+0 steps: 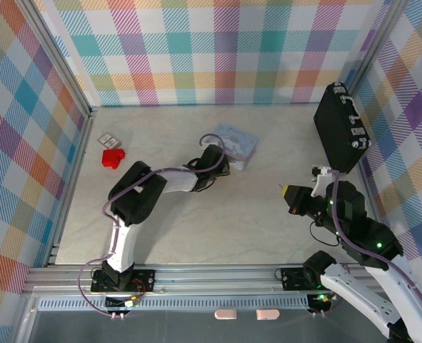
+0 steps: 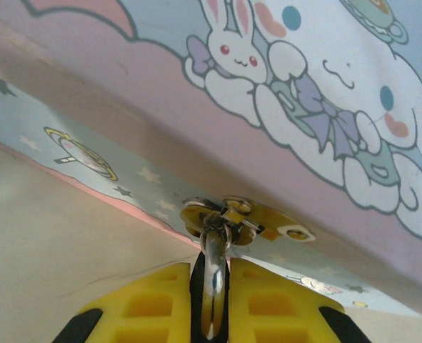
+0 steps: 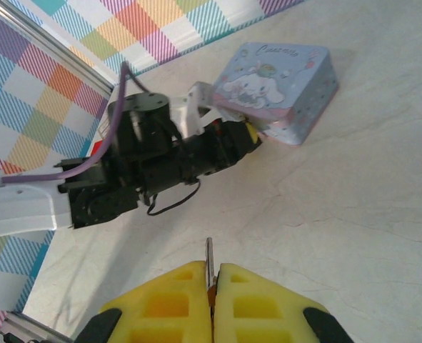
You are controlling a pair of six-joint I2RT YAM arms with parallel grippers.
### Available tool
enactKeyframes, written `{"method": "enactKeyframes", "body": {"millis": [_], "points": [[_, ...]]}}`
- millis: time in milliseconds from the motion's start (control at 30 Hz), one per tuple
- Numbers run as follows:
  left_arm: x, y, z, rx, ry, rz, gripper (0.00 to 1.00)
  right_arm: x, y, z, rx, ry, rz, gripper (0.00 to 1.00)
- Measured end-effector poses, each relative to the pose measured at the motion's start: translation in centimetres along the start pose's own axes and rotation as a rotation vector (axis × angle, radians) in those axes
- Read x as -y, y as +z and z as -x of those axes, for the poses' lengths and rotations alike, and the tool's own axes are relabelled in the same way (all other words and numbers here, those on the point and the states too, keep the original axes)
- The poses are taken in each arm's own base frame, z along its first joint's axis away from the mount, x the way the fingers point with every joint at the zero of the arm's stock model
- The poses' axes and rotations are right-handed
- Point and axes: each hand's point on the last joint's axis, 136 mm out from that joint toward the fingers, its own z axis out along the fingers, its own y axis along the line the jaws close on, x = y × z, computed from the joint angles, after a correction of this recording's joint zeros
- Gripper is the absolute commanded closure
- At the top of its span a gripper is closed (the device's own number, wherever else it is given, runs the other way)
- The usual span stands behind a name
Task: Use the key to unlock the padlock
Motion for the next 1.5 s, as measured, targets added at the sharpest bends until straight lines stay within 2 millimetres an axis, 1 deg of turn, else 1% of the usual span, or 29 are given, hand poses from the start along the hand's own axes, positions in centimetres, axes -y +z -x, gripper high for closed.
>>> {"method": "enactKeyframes", "body": {"millis": [67, 167, 333, 500, 600, 667, 733, 800, 867, 933, 1033, 1133, 1200, 1367, 1500], "points": [[-2.2, -1.6, -0.1, 0.008, -0.021, 0.023, 0.98, -0.1, 0.8, -0.2, -0.018, 0.008, 0.002, 1.00], [-4.5, -3.6, -0.3, 0.014, -0.042, 0.054, 0.98, -0.2, 2.2, -0.9, -0.051, 0.027, 0.007, 1.00], [-6.9, -6.7, -1.6, 0.027, -0.081, 0.093, 0.99, -0.3, 3.8, -1.8, -0.099, 0.057, 0.011, 1.00], [-9.5, -10.1, -3.0, 0.040, -0.176, 0.163, 1.00, -0.6, 4.9, -2.1, -0.124, 0.080, 0.024, 1.00], [-10.5, -11.8, -4.0, 0.040, -0.223, 0.224, 1.00, -0.8, 5.5, -2.3, -0.133, 0.089, 0.033, 1.00], [-10.1, -12.7, -4.9, 0.035, -0.208, 0.258, 1.00, -0.9, 5.8, -2.4, -0.138, 0.093, 0.039, 1.00], [-9.0, -13.3, -6.5, 0.010, -0.172, 0.273, 1.00, -1.0, 6.1, -2.5, -0.143, 0.099, 0.044, 1.00], [-7.5, -13.8, -8.0, -0.021, -0.139, 0.275, 1.00, -0.9, 6.3, -2.8, -0.151, 0.108, 0.045, 1.00], [-6.2, -14.0, -8.9, -0.042, -0.113, 0.277, 1.00, -0.9, 6.3, -2.9, -0.153, 0.111, 0.045, 1.00], [-4.7, -13.6, -9.6, -0.060, -0.081, 0.281, 1.00, -0.9, 6.2, -2.9, -0.150, 0.112, 0.048, 1.00], [-2.2, -12.1, -10.0, -0.073, -0.069, 0.262, 1.00, -0.9, 5.8, -2.8, -0.138, 0.112, 0.058, 1.00], [-0.6, -10.8, -9.8, -0.078, -0.071, 0.245, 0.99, -0.6, 5.6, -3.1, -0.136, 0.116, 0.060, 1.00], [0.2, -10.3, -9.6, -0.082, -0.074, 0.235, 0.98, -0.3, 5.7, -3.6, -0.142, 0.123, 0.055, 1.00], [0.6, -9.9, -9.7, -0.095, -0.066, 0.224, 0.91, 1.1, 6.5, -5.5, -0.181, 0.152, 0.023, 1.00], [0.8, -9.8, -10.1, -0.107, -0.069, 0.205, 0.83, 2.0, 7.1, -7.0, -0.216, 0.183, 0.004, 1.00]]}}
